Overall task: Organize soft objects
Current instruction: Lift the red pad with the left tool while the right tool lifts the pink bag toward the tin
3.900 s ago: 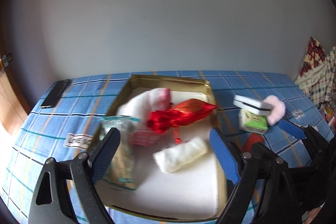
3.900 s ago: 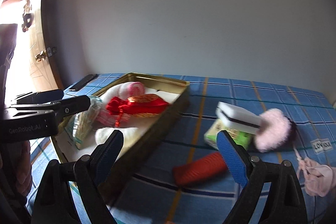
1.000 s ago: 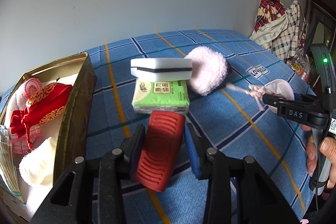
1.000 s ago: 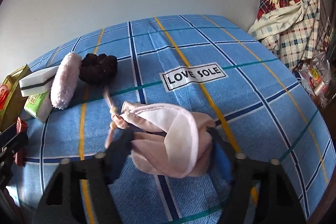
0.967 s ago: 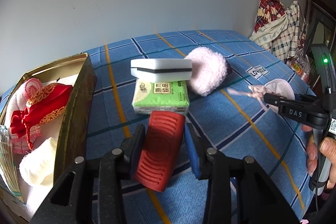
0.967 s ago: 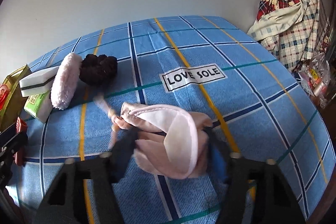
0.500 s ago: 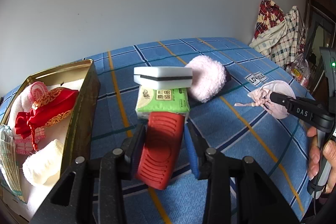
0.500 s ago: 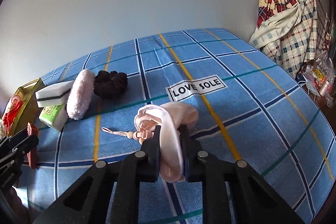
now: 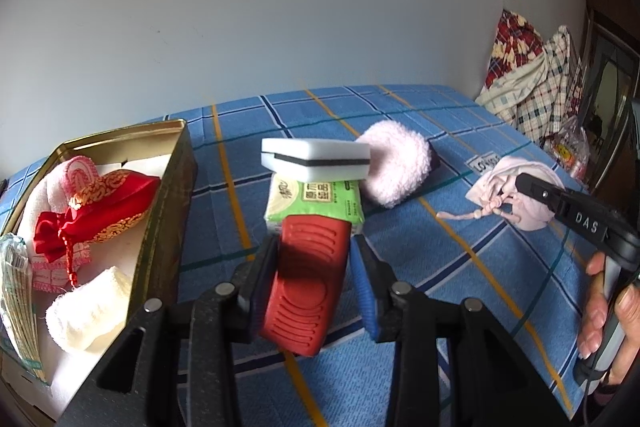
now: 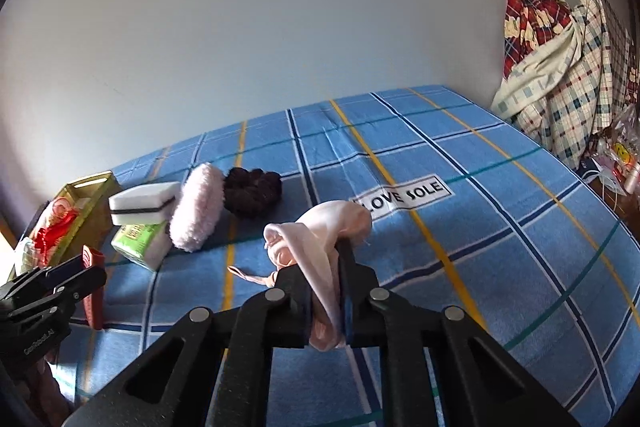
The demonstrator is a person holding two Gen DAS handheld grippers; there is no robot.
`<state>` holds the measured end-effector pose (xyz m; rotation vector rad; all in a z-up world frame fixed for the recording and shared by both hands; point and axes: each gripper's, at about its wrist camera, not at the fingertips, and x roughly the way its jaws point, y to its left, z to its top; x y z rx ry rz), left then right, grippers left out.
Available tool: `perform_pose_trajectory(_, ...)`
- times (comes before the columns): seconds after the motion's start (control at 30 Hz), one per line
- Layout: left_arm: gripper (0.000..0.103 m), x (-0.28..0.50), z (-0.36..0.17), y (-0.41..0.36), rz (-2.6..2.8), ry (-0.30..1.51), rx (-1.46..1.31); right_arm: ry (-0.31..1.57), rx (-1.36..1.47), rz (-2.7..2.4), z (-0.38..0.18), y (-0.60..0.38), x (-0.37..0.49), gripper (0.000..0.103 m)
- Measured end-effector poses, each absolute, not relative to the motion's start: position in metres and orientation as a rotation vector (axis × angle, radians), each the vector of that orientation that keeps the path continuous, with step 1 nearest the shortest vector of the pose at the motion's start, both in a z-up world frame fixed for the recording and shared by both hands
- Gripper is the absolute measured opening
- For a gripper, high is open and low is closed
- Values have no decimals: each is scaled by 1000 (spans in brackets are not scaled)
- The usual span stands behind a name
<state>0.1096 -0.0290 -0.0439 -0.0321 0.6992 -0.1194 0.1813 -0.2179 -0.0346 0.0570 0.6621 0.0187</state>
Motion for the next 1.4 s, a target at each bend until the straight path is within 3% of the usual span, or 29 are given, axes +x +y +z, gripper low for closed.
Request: perform_pose_trajectory(1.4,35,85,-17,-16,-59,517,-65,513,36,135,-25,-166,151,12)
